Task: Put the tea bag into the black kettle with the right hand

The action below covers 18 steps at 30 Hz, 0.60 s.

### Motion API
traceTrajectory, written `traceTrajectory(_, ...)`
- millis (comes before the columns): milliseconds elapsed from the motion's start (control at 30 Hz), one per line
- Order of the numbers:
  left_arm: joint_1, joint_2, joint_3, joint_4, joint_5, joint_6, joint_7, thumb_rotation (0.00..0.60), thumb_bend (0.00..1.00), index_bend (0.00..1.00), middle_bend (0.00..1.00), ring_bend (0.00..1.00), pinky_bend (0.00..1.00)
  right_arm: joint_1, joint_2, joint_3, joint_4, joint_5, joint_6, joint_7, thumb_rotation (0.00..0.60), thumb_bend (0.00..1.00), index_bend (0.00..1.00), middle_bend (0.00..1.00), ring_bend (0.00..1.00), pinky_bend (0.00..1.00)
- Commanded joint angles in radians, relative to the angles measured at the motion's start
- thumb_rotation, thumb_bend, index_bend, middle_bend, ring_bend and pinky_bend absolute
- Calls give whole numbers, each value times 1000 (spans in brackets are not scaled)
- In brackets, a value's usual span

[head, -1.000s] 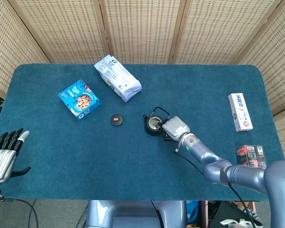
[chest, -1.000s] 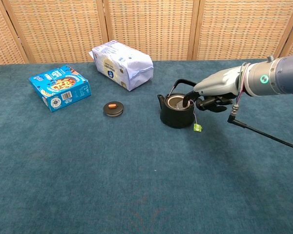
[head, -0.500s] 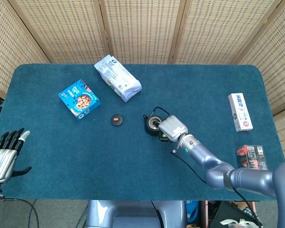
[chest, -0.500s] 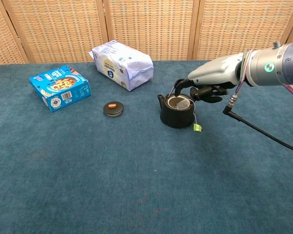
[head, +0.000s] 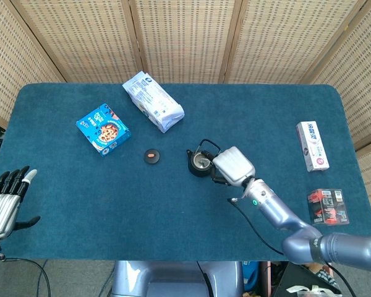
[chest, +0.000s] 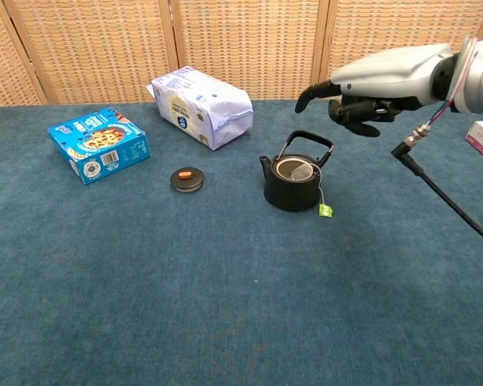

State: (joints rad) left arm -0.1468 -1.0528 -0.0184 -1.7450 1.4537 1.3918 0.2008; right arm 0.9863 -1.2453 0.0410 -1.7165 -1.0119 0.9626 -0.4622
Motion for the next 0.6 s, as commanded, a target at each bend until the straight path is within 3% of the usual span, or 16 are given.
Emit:
traceTrajectory(33, 3, 1, -1, 0, 1, 6, -2, 600, 71, 0, 0, 0, 0, -79, 29, 5, -36, -73, 100, 50, 0, 847, 169, 774, 760, 675)
traceTrajectory(267, 10, -3, -3, 0, 1, 19, -9, 600, 72, 0, 0, 0, 0, -187, 45, 5, -50, -133, 231, 106, 0, 599, 163, 591, 570, 593)
traceTrajectory(400, 18, -10, -5, 4, 4, 37, -18, 600, 71, 0, 0, 0, 0, -259, 46, 0, -55, -150, 315, 108, 0, 468, 125, 437, 422, 519)
traceTrajectory(600, 28, -24, -5, 11, 8, 55, -21, 600, 71, 0, 0, 0, 0, -376, 50, -17, -54, -121, 410, 128, 0, 340, 26, 184, 156, 272)
